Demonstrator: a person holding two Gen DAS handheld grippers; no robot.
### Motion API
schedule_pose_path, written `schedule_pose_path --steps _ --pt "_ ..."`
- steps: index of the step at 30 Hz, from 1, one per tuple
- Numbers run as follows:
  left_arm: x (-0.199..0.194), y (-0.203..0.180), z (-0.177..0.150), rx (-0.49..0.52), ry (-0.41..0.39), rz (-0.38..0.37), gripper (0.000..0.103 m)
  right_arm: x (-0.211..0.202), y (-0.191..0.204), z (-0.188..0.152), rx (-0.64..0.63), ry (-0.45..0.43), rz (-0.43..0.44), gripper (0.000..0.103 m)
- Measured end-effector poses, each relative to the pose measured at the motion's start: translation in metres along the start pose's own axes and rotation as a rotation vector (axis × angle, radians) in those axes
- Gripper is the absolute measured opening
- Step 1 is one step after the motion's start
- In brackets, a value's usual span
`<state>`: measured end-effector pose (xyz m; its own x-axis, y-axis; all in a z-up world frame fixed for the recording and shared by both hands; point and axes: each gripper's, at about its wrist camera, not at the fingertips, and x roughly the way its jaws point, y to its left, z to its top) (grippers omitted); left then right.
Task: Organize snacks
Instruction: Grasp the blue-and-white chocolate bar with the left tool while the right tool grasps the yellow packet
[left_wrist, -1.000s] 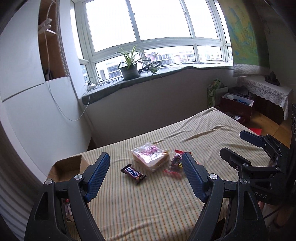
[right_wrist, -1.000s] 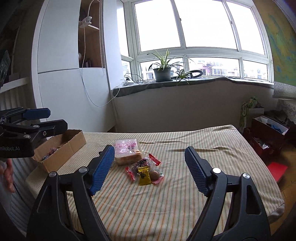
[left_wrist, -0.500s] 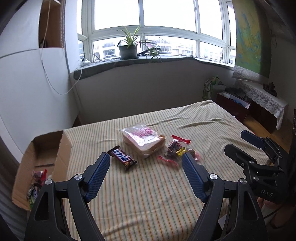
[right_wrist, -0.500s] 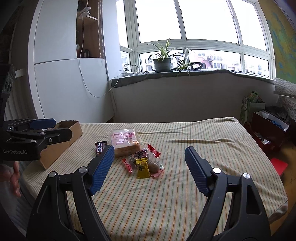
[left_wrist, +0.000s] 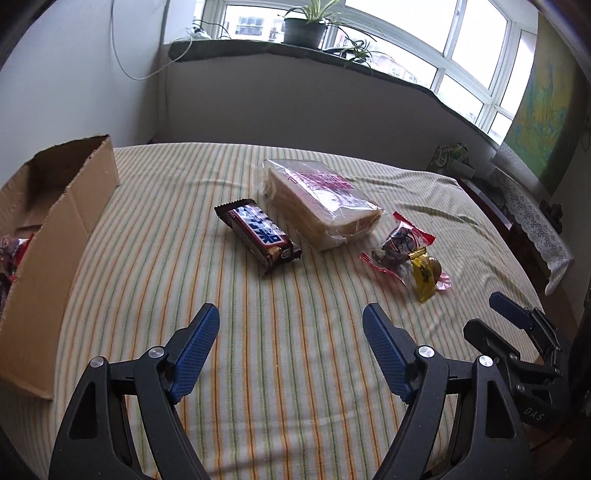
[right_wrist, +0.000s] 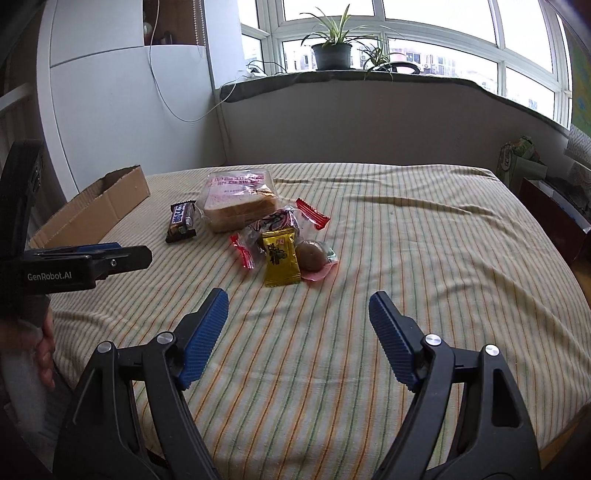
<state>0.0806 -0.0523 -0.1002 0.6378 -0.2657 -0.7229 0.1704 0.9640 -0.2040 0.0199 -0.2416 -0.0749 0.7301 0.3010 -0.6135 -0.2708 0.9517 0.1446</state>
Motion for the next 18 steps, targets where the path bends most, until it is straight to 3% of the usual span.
schedule_pose_path --steps 3,6,12,15,16,18 --pt "0.012 0.005 0.019 -0.019 0.012 0.019 0.08 0.01 0.005 0.007 -0.043 0.029 -0.01 0.081" --pt "0.026 0.006 0.036 -0.021 0.023 0.033 0.08 0.024 0.008 0.015 -0.074 0.058 -0.005 0.065" --pt "0.055 0.011 0.047 -0.064 0.077 -0.001 0.08 0.055 0.009 0.027 -0.089 0.131 0.005 0.056" --pt "0.062 0.012 0.046 -0.064 0.083 -0.004 0.08 0.067 0.01 0.029 -0.093 0.156 0.01 0.043" --pt "0.063 0.013 0.044 -0.062 0.08 -0.008 0.078 0.068 0.009 0.03 -0.089 0.16 0.014 0.034" --pt "0.062 0.014 0.041 -0.046 0.053 0.005 0.06 0.07 0.006 0.031 -0.076 0.158 0.036 0.021"
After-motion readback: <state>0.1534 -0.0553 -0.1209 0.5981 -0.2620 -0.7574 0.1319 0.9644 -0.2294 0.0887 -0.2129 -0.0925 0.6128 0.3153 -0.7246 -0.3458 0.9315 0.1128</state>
